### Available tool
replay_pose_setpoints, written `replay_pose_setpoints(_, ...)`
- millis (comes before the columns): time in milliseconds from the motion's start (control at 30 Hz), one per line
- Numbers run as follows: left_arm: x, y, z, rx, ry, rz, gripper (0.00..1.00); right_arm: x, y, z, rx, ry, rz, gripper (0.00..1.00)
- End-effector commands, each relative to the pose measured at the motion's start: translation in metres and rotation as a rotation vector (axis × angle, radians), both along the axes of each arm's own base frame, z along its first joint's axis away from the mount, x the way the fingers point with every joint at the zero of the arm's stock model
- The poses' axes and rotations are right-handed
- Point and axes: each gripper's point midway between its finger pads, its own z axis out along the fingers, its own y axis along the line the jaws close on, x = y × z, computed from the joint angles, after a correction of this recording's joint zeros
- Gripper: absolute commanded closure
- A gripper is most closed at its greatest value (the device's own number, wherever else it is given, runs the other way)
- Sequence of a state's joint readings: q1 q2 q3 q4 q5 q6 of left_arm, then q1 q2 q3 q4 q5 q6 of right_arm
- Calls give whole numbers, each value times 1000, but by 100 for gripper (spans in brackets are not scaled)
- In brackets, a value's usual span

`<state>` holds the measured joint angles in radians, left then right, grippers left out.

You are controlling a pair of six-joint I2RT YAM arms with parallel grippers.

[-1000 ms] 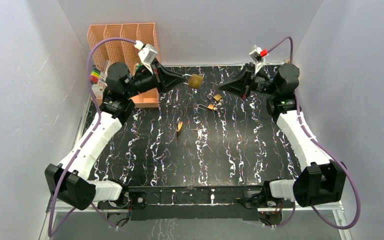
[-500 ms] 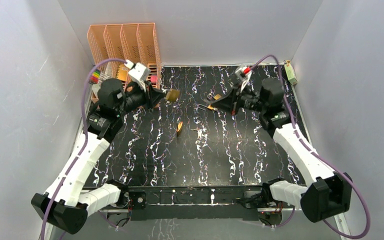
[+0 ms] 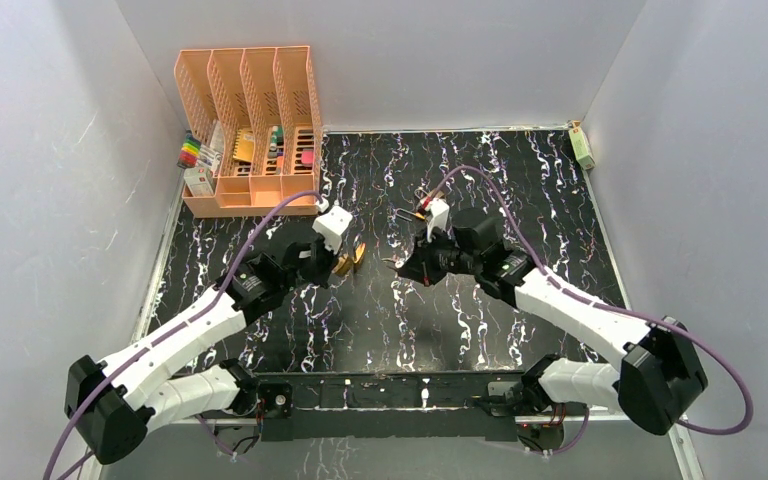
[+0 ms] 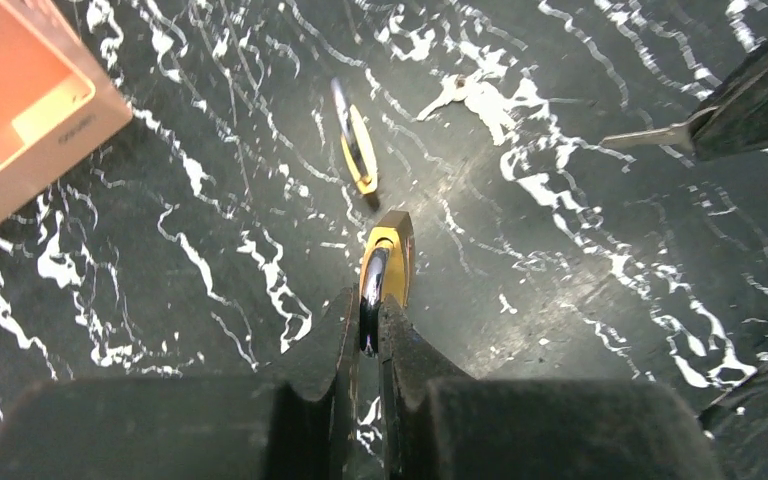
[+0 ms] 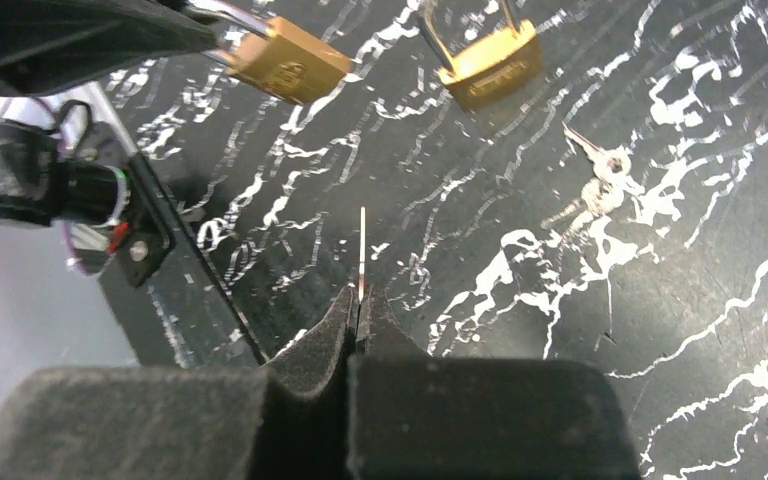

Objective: Lock with the key
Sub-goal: Place the key at the center of the board.

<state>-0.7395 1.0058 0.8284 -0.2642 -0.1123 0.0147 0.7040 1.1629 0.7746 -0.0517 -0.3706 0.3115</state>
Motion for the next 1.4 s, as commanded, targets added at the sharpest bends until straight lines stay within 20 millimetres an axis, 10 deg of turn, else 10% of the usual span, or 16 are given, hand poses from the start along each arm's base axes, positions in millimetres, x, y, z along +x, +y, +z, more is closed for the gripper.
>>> replay_pose_setpoints(0,12,8,6,1,-59,75,100,14,-3,-29,-79,5,-127,100)
replay_pose_setpoints(533,7,-6,-55,-32,103,120,100,3,7,-111,-121,173,-109,100)
replay_pose_setpoints(933,9,-2,-89,58,191,180,100,5,18,-122,-90,190,-87,85)
replay_pose_setpoints(1167,9,5,-93,87,194,209,90,37,21,-76,-84,23,-91,47)
replay_pose_setpoints(1367,8,-2,-92,62,211,196,72,122,-12,3,-34,-141,-247,14)
